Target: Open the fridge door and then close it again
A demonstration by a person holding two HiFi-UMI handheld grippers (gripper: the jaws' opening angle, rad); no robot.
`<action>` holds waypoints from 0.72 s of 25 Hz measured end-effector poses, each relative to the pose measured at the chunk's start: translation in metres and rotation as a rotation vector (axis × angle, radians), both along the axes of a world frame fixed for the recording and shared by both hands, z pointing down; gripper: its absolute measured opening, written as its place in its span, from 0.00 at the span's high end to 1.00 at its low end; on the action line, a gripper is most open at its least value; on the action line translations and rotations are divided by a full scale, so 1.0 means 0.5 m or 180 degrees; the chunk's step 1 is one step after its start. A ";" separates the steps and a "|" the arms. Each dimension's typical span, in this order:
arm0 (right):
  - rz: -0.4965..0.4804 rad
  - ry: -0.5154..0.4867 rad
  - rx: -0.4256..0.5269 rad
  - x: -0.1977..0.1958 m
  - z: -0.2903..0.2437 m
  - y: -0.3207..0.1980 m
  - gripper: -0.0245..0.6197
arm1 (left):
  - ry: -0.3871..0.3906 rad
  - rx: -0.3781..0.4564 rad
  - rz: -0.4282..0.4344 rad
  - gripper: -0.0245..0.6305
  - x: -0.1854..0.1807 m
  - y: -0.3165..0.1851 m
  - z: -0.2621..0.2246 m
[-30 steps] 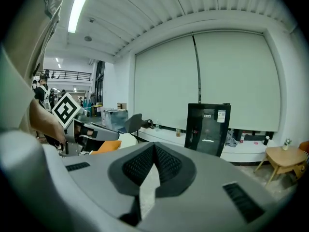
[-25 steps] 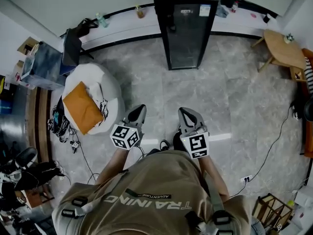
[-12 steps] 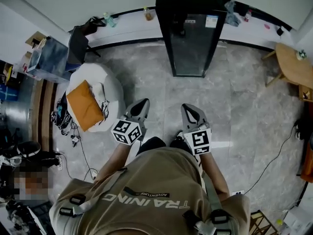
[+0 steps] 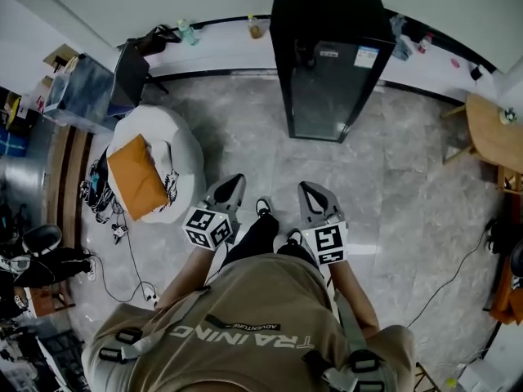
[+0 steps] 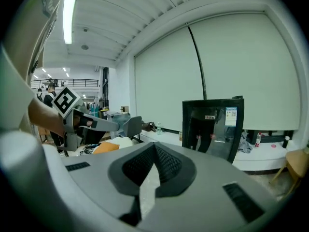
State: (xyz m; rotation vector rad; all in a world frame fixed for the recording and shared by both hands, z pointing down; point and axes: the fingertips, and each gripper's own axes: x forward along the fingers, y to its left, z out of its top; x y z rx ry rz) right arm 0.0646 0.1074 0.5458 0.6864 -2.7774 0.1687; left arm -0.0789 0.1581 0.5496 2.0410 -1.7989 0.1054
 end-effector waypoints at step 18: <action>0.0308 0.0158 0.0289 -0.197 -0.059 -0.165 0.97 | -0.0043 0.0370 0.0503 0.96 -0.191 -0.222 -0.047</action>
